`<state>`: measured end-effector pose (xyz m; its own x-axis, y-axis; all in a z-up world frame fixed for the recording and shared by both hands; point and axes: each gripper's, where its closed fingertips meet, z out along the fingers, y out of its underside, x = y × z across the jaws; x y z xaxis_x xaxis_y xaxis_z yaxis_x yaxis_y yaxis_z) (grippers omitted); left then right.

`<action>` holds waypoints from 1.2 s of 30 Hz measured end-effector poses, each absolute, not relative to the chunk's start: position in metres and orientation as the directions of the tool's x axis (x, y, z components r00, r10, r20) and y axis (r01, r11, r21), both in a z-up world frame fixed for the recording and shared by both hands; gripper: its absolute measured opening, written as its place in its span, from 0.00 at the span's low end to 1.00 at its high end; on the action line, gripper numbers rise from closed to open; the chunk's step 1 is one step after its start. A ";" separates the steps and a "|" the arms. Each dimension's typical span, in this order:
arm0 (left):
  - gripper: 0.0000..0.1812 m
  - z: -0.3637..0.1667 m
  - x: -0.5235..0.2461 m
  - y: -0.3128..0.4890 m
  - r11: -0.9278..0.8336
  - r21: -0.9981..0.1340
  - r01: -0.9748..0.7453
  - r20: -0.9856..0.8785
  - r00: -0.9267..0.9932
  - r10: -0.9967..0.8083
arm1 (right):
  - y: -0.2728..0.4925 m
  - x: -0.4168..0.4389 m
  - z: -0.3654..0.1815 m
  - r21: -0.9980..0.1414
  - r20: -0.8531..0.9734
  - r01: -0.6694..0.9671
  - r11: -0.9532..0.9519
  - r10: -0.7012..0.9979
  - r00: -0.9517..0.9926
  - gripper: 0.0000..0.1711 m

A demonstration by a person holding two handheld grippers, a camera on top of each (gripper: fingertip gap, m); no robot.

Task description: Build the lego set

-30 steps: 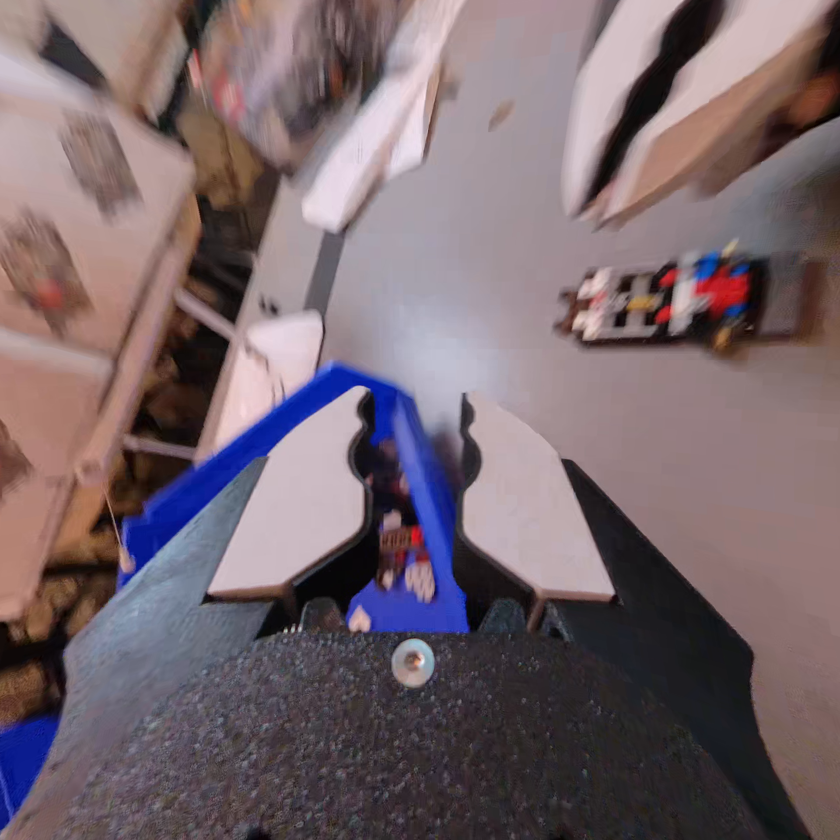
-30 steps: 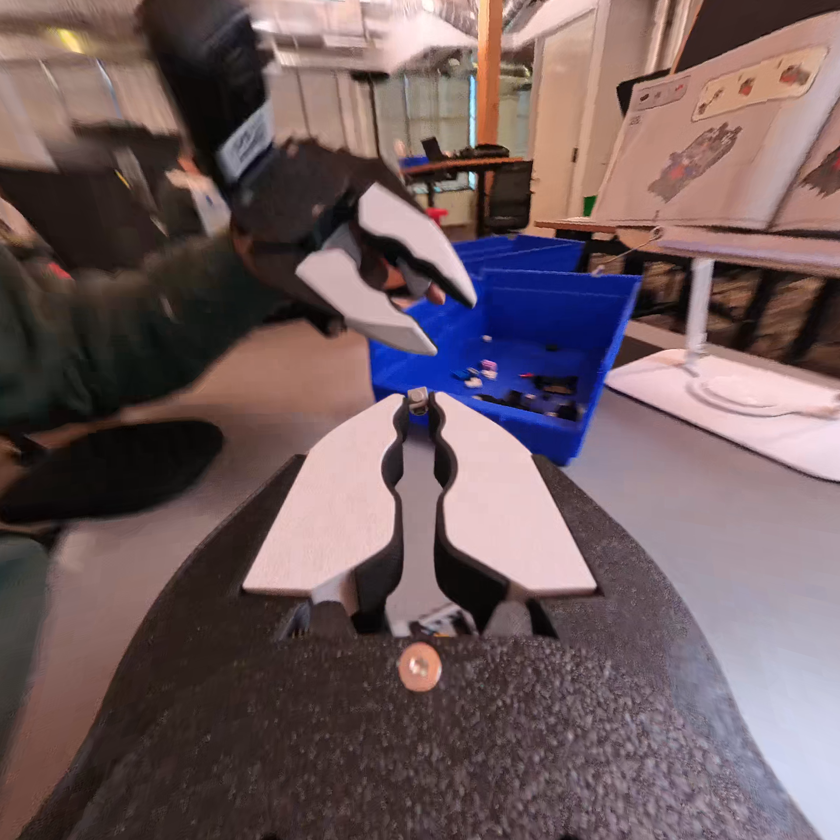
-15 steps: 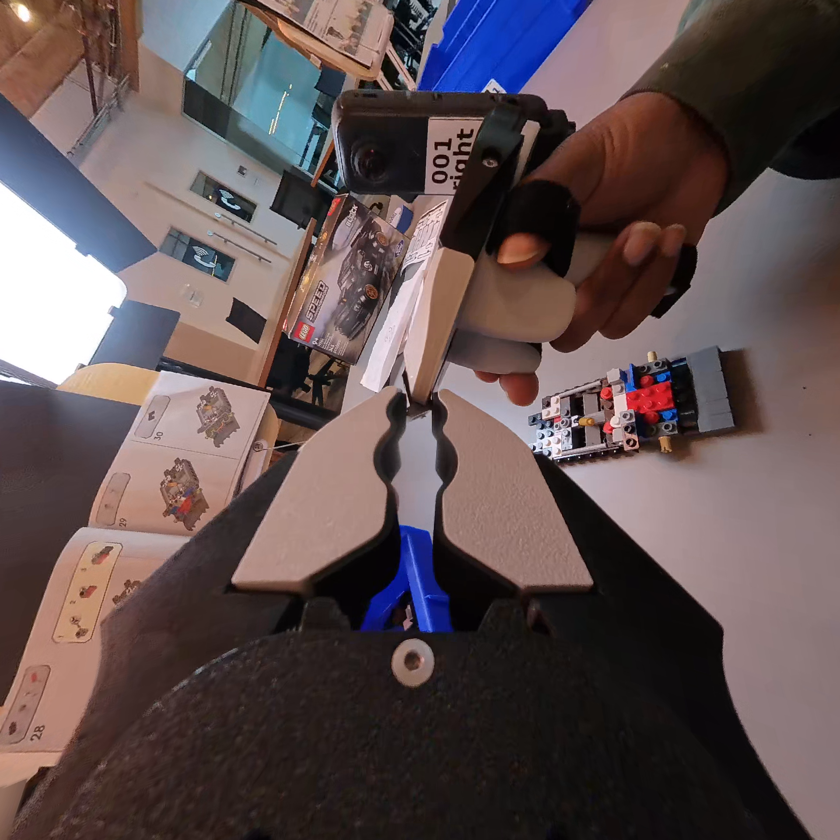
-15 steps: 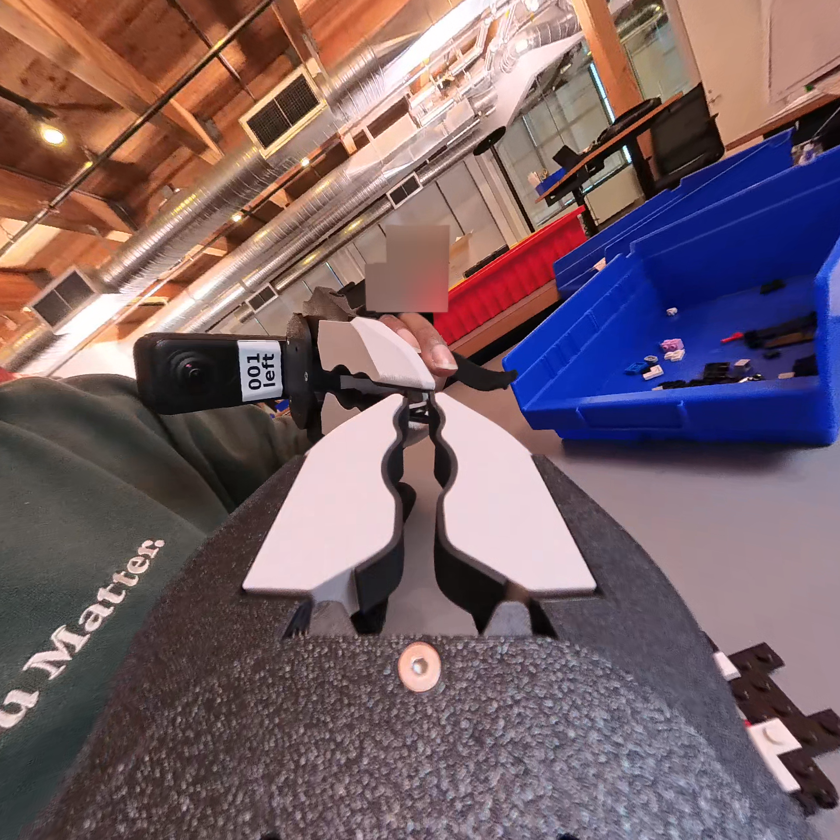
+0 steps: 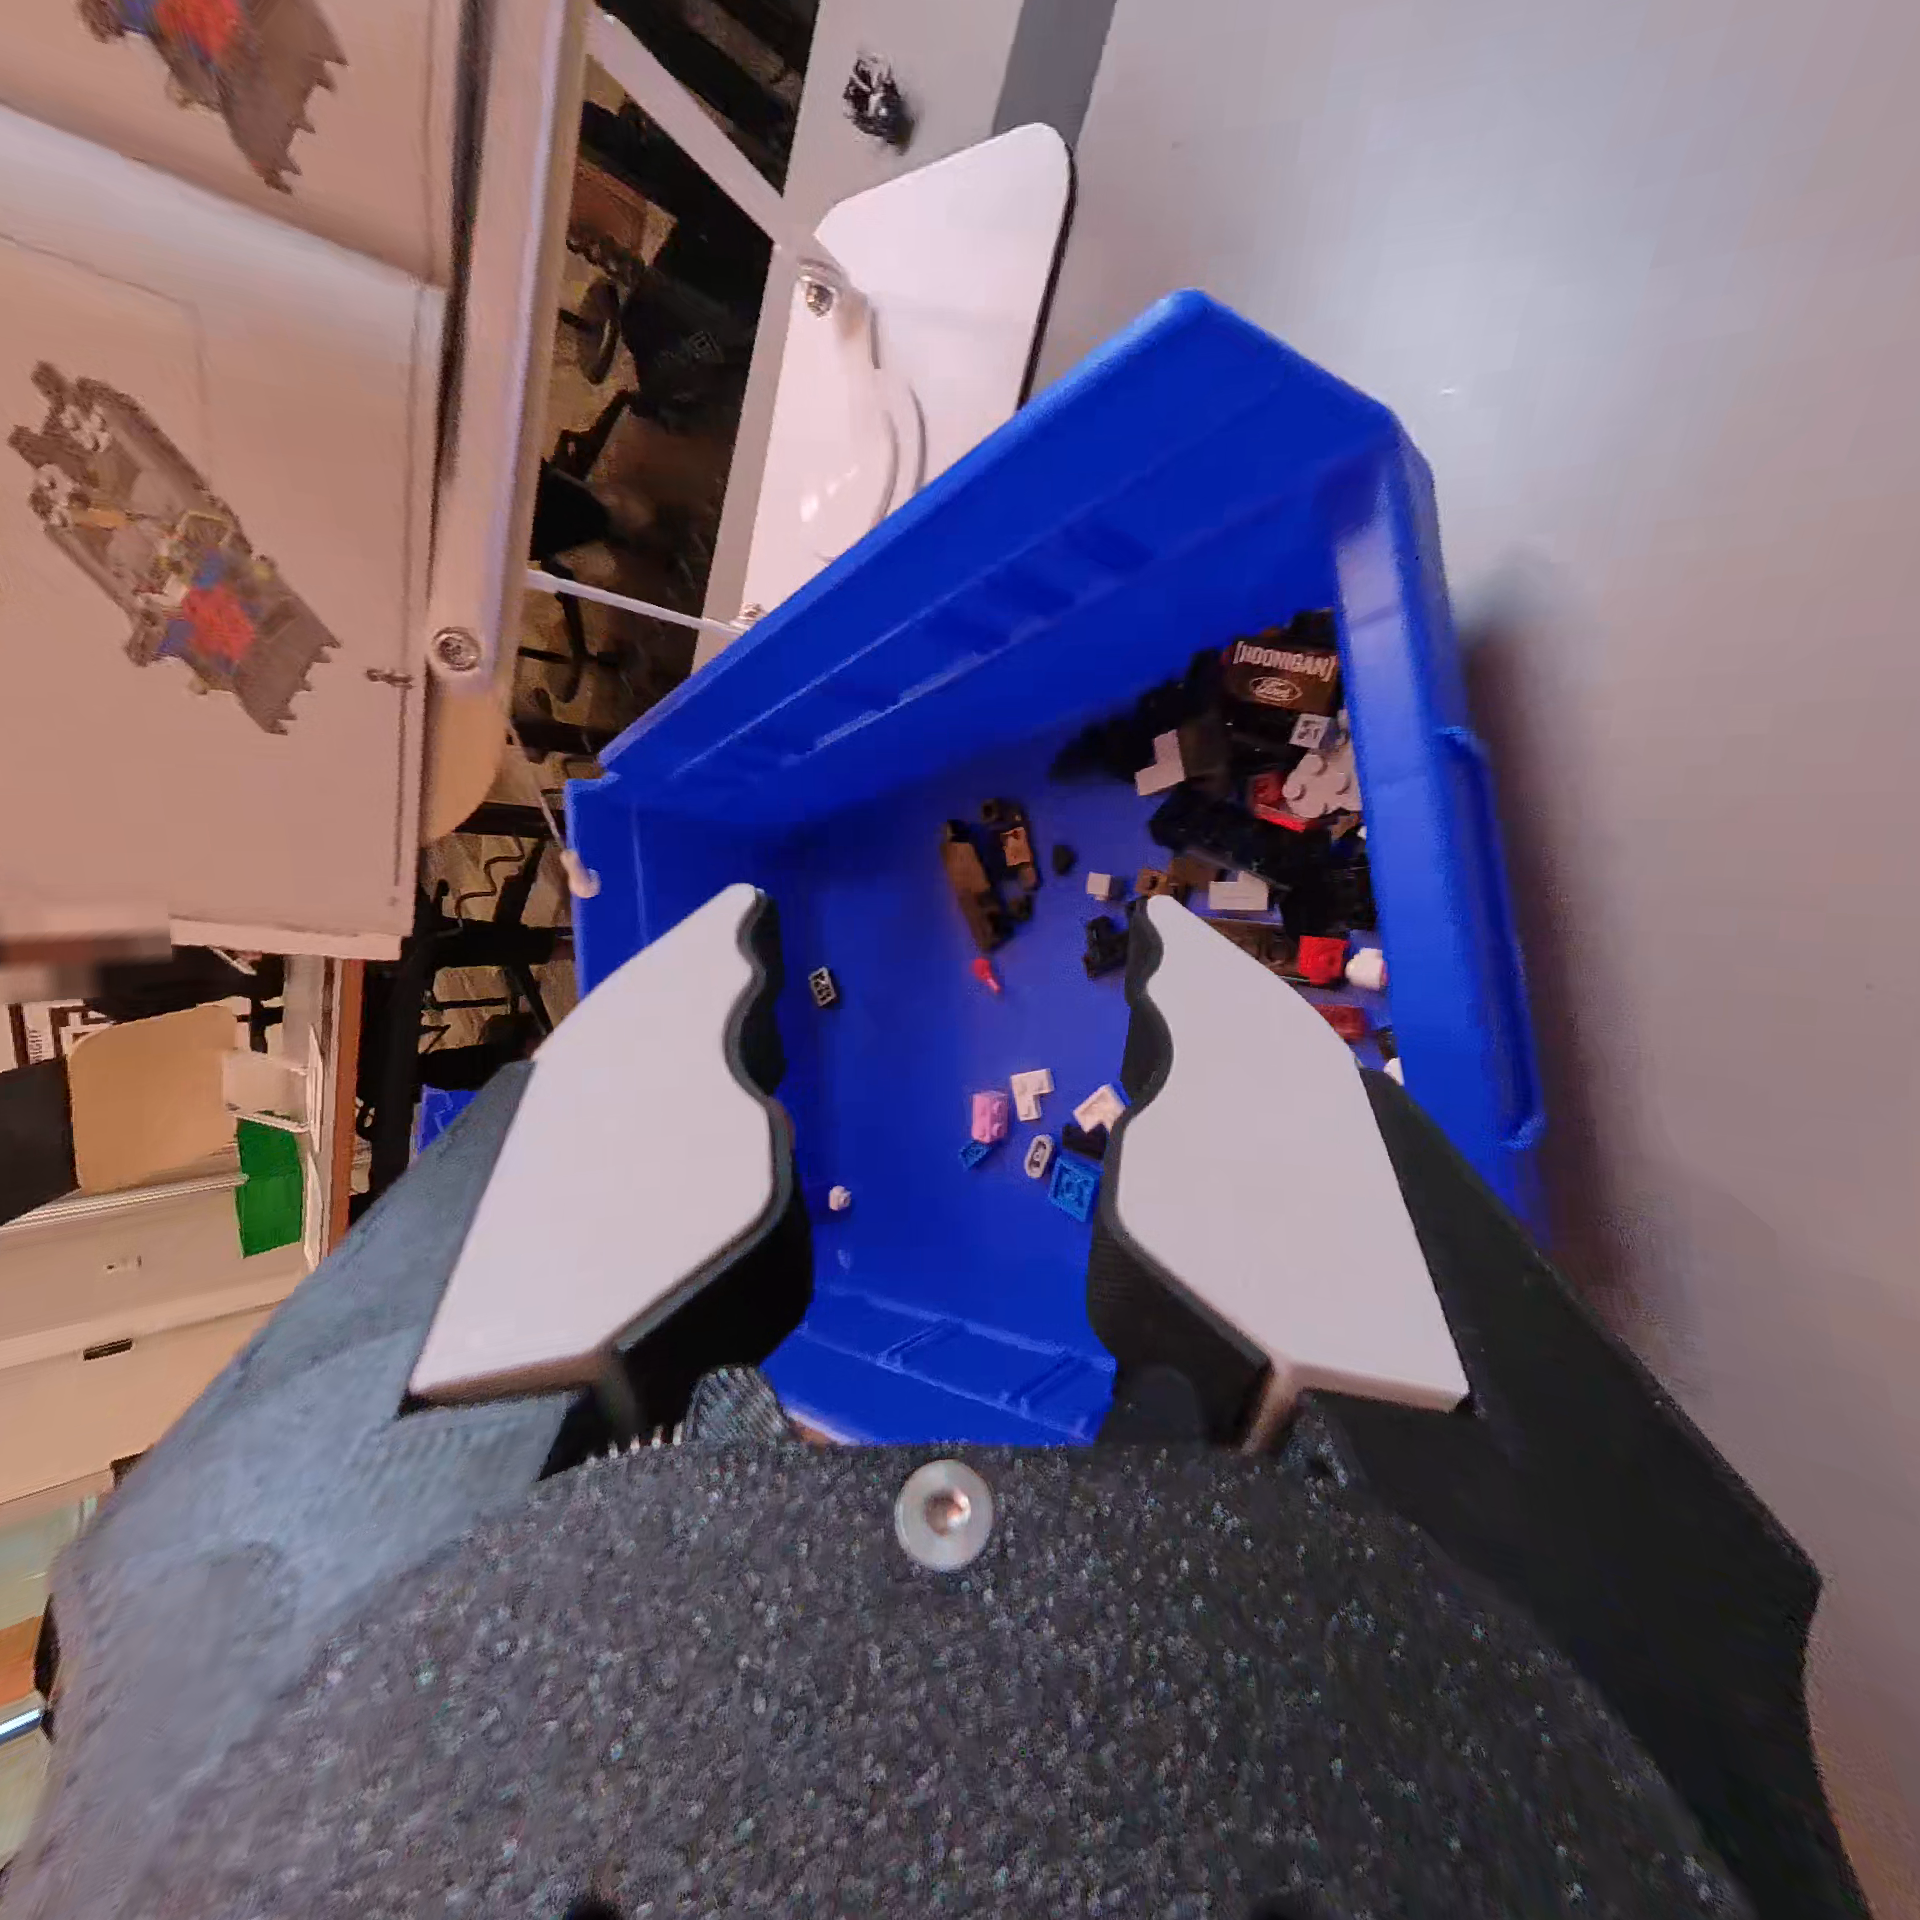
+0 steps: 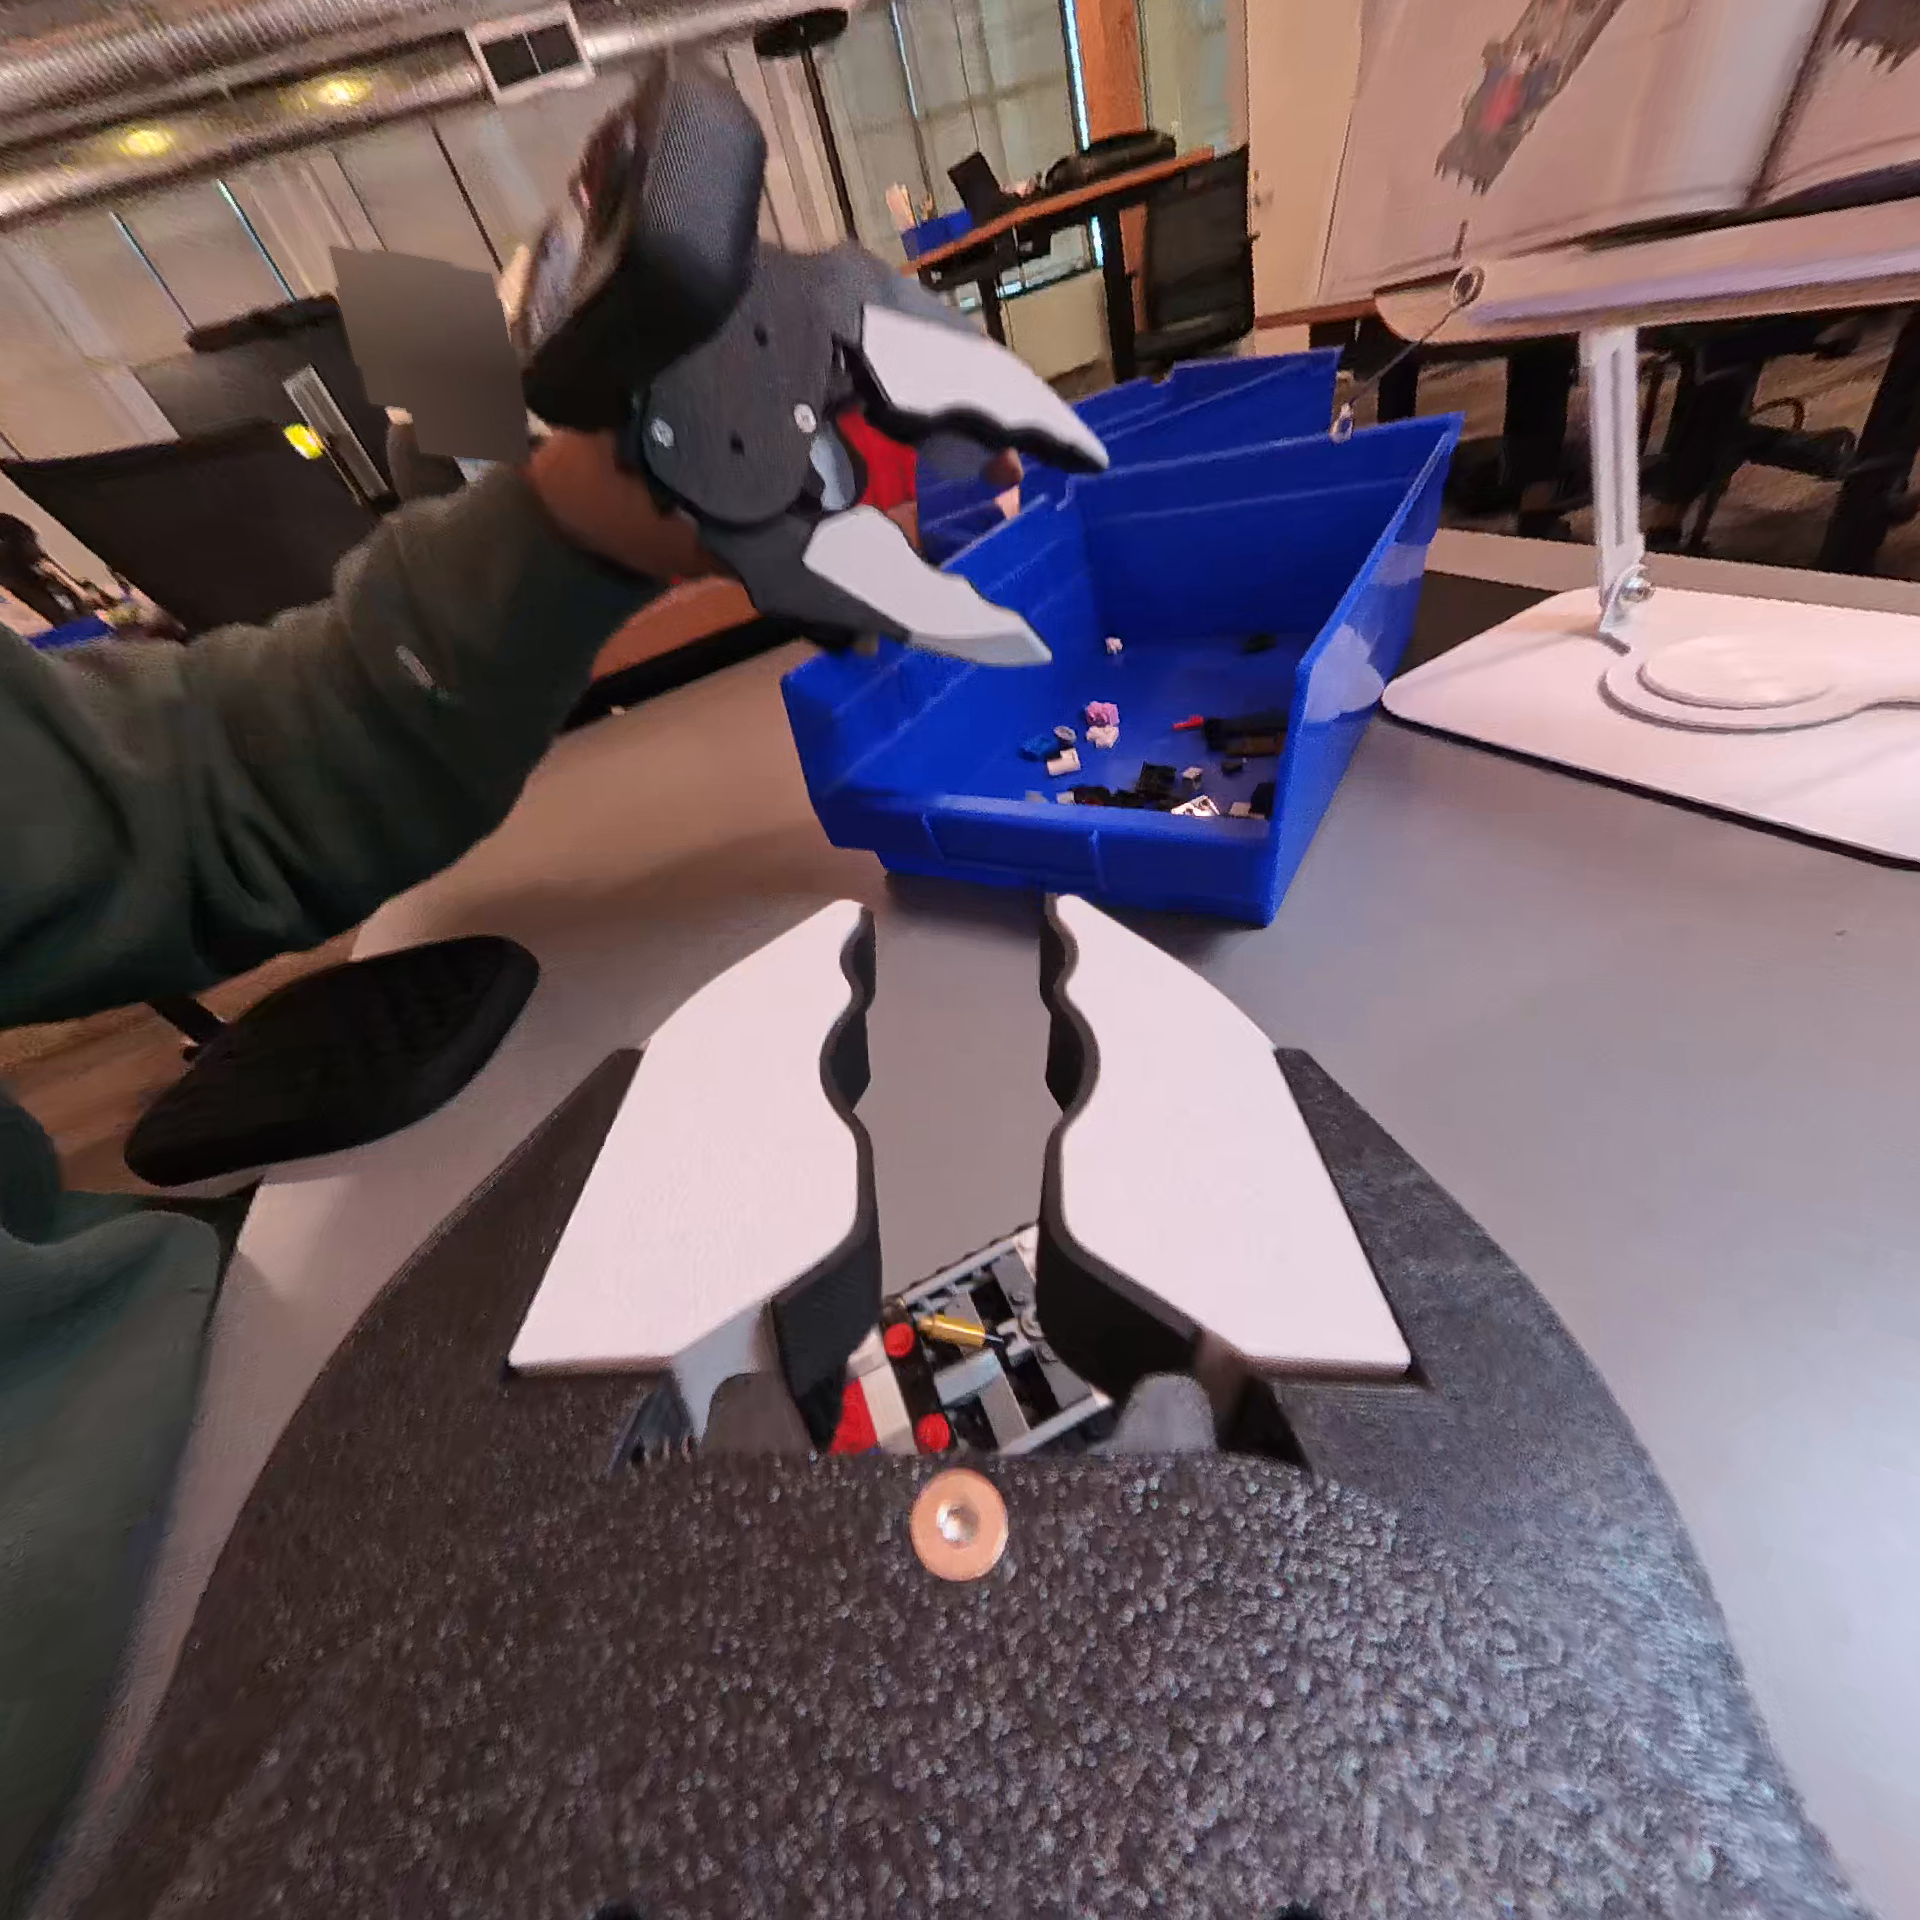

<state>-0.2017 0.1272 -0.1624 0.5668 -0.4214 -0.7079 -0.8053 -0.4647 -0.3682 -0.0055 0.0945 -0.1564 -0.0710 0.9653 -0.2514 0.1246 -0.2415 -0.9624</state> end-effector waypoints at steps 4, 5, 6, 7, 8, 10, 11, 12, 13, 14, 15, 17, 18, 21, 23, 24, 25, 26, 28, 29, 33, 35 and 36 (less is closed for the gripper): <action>0.33 -0.148 -0.200 0.124 -0.425 -0.415 -0.805 -0.730 0.573 -0.372 | 0.100 -0.005 -0.161 -0.970 -0.198 0.150 -0.192 0.980 -0.028 0.17; 0.32 -0.146 -0.194 0.122 -0.403 -0.434 -0.806 -0.731 0.576 -0.366 | 0.102 -0.004 -0.161 -0.970 -0.192 0.155 -0.187 0.981 -0.022 0.18; 0.29 -0.145 -0.184 0.119 -0.373 -0.463 -0.804 -0.720 0.587 -0.371 | 0.104 -0.003 -0.162 -0.971 -0.178 0.167 -0.173 0.984 -0.013 0.18; 0.25 -0.144 -0.170 0.114 -0.334 -0.510 -0.793 -0.696 0.609 -0.381 | 0.107 -0.002 -0.164 -0.971 -0.153 0.184 -0.151 0.988 0.002 0.18; 0.21 -0.143 -0.152 0.108 -0.289 -0.569 -0.770 -0.656 0.637 -0.405 | 0.110 0.000 -0.167 -0.971 -0.124 0.206 -0.123 0.992 0.012 0.18; 0.09 -0.142 -0.113 0.093 -0.201 -0.692 -0.693 -0.560 0.692 -0.456 | 0.111 0.004 -0.173 -0.961 -0.075 0.266 -0.071 0.997 -0.005 0.17; 0.02 -0.141 -0.095 0.085 -0.161 -0.752 -0.639 -0.505 0.716 -0.481 | 0.110 0.006 -0.177 -0.954 -0.056 0.297 -0.047 0.998 -0.019 0.17; 0.00 -0.141 -0.077 0.076 -0.128 -0.809 -0.573 -0.442 0.738 -0.511 | 0.110 0.008 -0.180 -0.947 -0.033 0.321 -0.023 0.999 -0.025 0.17; 0.00 -0.144 -0.063 0.069 -0.126 -0.853 -0.507 -0.372 0.760 -0.533 | 0.110 0.010 -0.183 -0.939 -0.009 0.344 0.003 0.999 -0.035 0.17; 0.00 -0.149 -0.051 0.064 -0.142 -0.886 -0.442 -0.299 0.777 -0.554 | 0.109 0.012 -0.187 -0.929 0.012 0.368 0.030 0.999 -0.052 0.16; 0.00 -0.156 -0.040 0.058 -0.161 -0.909 -0.384 -0.229 0.783 -0.578 | 0.106 0.013 -0.191 -0.918 0.027 0.392 0.055 0.997 -0.077 0.15; 0.00 -0.180 -0.022 0.052 -0.209 -0.914 -0.348 -0.149 0.767 -0.624 | 0.090 0.018 -0.200 -0.887 0.021 0.450 0.101 0.984 -0.179 0.15; 0.00 -0.195 -0.017 0.051 -0.219 -0.902 -0.372 -0.156 0.754 -0.638 | 0.077 0.023 -0.208 -0.862 -0.004 0.492 0.122 0.969 -0.248 0.15; 0.03 -0.227 0.009 0.038 -0.231 -0.883 -0.408 -0.114 0.665 -0.738 | 0.051 0.037 -0.237 -0.754 -0.022 0.615 0.230 0.927 -0.374 0.14; 0.11 -0.244 0.018 0.034 -0.259 -0.853 -0.453 -0.102 0.633 -0.768 | 0.046 0.041 -0.253 -0.683 0.019 0.663 0.306 0.915 -0.403 0.13; 0.12 -0.247 0.021 0.034 -0.252 -0.845 -0.471 -0.116 0.622 -0.774 | 0.043 0.040 -0.255 -0.673 0.032 0.665 0.325 0.910 -0.413 0.12; 0.12 -0.247 0.025 0.034 -0.237 -0.843 -0.483 -0.129 0.608 -0.784 | 0.041 0.038 -0.256 -0.676 0.032 0.660 0.328 0.908 -0.419 0.11; 0.11 -0.248 0.029 0.034 -0.230 -0.836 -0.497 -0.136 0.595 -0.792 | 0.038 0.036 -0.256 -0.679 0.027 0.658 0.326 0.906 -0.422 0.10; 0.11 -0.255 0.029 0.037 -0.241 -0.799 -0.551 -0.162 0.583 -0.796 | 0.039 0.033 -0.258 -0.680 0.041 0.655 0.331 0.908 -0.417 0.09; 0.10 -0.258 0.028 0.038 -0.238 -0.783 -0.574 -0.180 0.576 -0.797 | 0.039 0.031 -0.258 -0.682 0.047 0.652 0.333 0.909 -0.415 0.09; 0.05 -0.262 0.032 0.038 -0.209 -0.755 -0.622 -0.222 0.542 -0.810 | 0.037 0.031 -0.259 -0.682 0.039 0.654 0.328 0.909 -0.415 0.08; 0.06 -0.262 0.033 0.039 -0.189 -0.739 -0.647 -0.254 0.527 -0.811 | 0.038 0.032 -0.259 -0.675 0.041 0.661 0.329 0.910 -0.412 0.08; 0.05 -0.262 0.033 0.039 -0.185 -0.732 -0.656 -0.263 0.522 -0.811 | 0.040 0.032 -0.260 -0.668 0.048 0.666 0.332 0.912 -0.407 0.08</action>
